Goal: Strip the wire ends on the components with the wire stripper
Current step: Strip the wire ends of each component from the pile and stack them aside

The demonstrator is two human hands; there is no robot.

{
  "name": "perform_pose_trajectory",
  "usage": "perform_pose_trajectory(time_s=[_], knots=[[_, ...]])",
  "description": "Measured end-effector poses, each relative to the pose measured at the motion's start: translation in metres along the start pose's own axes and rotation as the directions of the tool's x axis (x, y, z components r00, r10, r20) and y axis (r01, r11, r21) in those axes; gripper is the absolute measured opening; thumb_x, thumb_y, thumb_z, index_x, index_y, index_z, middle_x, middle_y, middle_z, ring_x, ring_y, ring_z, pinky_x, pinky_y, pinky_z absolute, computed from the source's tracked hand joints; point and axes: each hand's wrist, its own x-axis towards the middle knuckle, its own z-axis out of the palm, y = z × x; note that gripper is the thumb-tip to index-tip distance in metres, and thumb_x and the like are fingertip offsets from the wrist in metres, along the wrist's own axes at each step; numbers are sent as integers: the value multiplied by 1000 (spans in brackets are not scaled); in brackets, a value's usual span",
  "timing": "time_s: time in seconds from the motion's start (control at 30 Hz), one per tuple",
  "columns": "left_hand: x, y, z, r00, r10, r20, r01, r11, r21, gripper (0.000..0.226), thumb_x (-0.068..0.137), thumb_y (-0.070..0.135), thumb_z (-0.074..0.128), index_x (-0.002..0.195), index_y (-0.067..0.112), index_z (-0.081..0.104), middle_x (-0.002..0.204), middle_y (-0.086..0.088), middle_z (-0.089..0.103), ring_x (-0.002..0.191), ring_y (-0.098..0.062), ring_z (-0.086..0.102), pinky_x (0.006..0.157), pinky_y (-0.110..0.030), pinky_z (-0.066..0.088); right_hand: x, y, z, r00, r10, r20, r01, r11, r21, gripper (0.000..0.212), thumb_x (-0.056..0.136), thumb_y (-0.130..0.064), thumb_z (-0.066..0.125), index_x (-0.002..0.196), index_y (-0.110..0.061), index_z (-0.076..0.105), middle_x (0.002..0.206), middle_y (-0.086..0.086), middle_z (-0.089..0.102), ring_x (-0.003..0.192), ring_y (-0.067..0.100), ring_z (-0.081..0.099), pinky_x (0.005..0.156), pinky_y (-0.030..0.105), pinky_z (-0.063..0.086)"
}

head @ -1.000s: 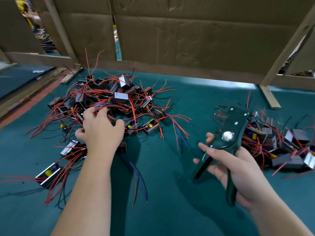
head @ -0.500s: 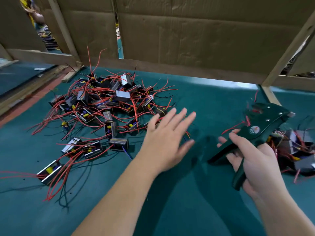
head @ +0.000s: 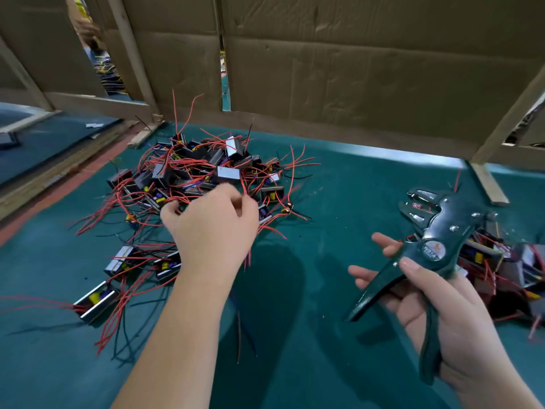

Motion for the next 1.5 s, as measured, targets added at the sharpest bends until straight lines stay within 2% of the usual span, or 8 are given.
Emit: perform_pose_trajectory(time_s=[0.13,0.37,0.6,0.73,0.83,0.93,1.33,1.5], knots=[[33,-1,-2,992,66,-107,-70,997,-35,21,91,21,50,107,25,63,102,-2,66,100,-31,56,85,-40,35,-1,0,1,1000,12,23,-12,1000,-1,19,74,-12,54,78,-11,73,119,17,66,86,49,67,66,42,59],[79,-12,35,961,88,261,-175,927,331,33,92,33,59,124,25,60,127,-5,51,120,-30,41,99,-45,27,-3,0,1,999,28,39,-28,1000,2,17,73,-14,58,79,-12,74,119,18,65,87,48,68,64,39,58],[76,8,8,952,245,-182,-272,952,-143,27,90,47,58,93,23,69,94,-1,61,93,-22,54,81,-34,35,-1,-1,2,999,30,19,-30,999,26,17,66,-18,64,78,-13,75,118,19,65,87,48,68,64,40,58],[49,34,-20,976,186,111,40,351,-935,17,89,37,62,88,22,70,79,5,71,62,-5,61,61,-17,46,-1,-2,1,999,31,28,-32,998,44,19,68,-17,61,79,-11,75,119,22,64,86,48,68,65,41,58],[30,38,-21,890,277,363,400,-86,-913,31,81,43,54,97,18,62,91,1,74,67,-8,66,62,-19,49,-1,-3,-2,999,33,27,-34,997,65,19,69,-17,60,80,-10,75,119,23,64,87,50,67,65,42,58],[17,34,-13,825,291,484,550,-224,-804,38,78,49,48,102,21,58,94,4,74,71,-6,67,63,-20,48,0,-4,-3,998,36,52,-42,993,109,21,73,-14,56,81,-9,74,117,24,65,87,50,67,66,42,59],[-38,35,15,539,601,590,682,99,-724,25,90,25,51,83,2,59,70,-13,67,63,-23,65,64,-28,54,-7,-20,-6,960,22,279,-104,953,283,77,51,-29,89,113,8,64,117,26,63,74,34,67,69,41,57],[-37,34,14,517,588,622,677,164,-718,25,86,27,51,74,9,64,66,-17,65,62,-27,64,63,-32,54,-4,-16,-4,971,15,237,-79,962,263,51,55,-10,77,104,0,72,107,25,67,91,33,69,73,38,59]])
